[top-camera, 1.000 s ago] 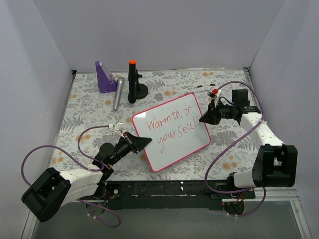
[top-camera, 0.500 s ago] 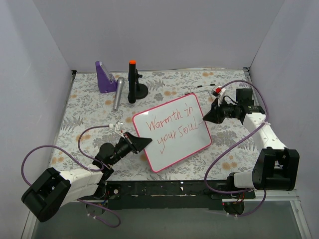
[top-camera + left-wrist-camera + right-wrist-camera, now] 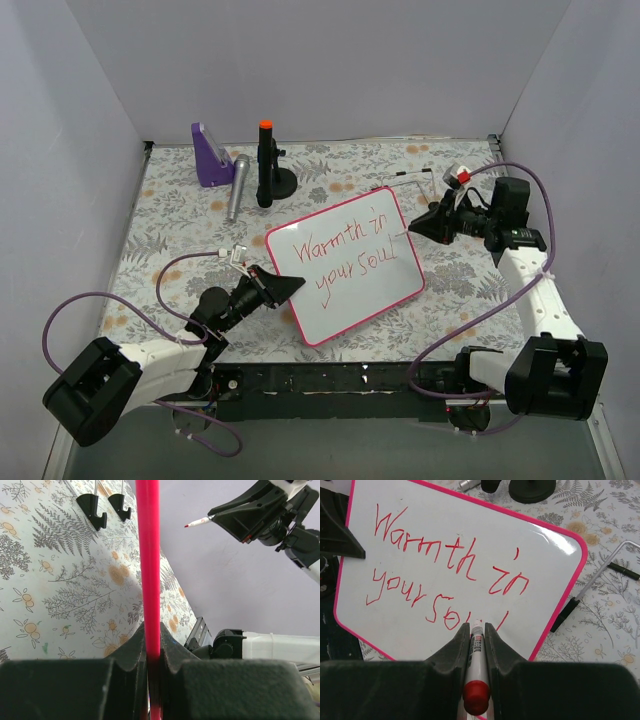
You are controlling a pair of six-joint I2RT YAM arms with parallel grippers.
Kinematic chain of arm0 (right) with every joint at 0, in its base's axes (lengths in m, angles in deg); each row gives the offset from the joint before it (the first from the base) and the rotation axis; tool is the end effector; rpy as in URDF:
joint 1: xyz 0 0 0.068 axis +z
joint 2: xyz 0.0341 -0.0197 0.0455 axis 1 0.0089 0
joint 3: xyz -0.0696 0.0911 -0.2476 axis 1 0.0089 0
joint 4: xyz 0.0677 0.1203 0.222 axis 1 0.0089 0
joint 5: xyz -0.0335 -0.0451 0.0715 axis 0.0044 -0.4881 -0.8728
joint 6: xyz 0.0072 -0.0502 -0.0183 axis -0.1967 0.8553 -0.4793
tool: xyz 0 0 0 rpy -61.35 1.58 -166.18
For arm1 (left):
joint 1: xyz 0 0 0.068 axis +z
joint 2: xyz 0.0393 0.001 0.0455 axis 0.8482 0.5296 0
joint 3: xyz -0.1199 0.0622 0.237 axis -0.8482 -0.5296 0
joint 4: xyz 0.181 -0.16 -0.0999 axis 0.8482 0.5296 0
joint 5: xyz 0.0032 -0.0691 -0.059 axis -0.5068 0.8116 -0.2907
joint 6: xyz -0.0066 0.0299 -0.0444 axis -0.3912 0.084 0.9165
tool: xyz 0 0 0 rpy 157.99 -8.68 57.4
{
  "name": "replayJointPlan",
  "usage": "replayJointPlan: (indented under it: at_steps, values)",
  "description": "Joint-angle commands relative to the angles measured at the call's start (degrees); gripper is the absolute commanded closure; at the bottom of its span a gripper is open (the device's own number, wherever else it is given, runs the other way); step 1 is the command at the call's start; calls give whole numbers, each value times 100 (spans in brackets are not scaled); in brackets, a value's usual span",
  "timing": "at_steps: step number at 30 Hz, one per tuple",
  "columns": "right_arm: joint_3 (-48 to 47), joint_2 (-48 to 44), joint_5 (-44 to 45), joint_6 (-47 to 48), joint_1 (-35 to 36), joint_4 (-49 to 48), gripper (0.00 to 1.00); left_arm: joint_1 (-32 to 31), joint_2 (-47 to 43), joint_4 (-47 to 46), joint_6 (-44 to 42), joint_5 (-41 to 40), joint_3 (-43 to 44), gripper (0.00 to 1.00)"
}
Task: Write a sentence on the whiteboard
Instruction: Write on the whiteboard with the whiteboard marker without the cap.
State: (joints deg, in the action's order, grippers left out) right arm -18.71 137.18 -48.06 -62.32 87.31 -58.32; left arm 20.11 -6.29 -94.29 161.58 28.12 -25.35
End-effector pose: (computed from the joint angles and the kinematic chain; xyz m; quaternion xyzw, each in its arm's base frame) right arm 0.2514 0.0210 0.3094 -0.3560 0.7112 0.3384 0.5030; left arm 0.1326 -0.1121 0.1704 -0.2547 0.6457 -0.6801 0.2360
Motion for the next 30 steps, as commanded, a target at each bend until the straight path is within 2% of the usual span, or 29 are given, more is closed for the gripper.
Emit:
replayJointPlan:
  at_steps: [1,9,30]
  values:
    - [508,-211,-712,-752,-257,-1149,99,-23,-353,-922,96,1,-301,100]
    - [904,-413,-1109,-1069,-696,-1651,99,-23,-336,-904,96,18,-249,100]
    - [1159,-554,-1425,-1052,-899,-1880,99,-23,-633,-685,79,53,-178,100]
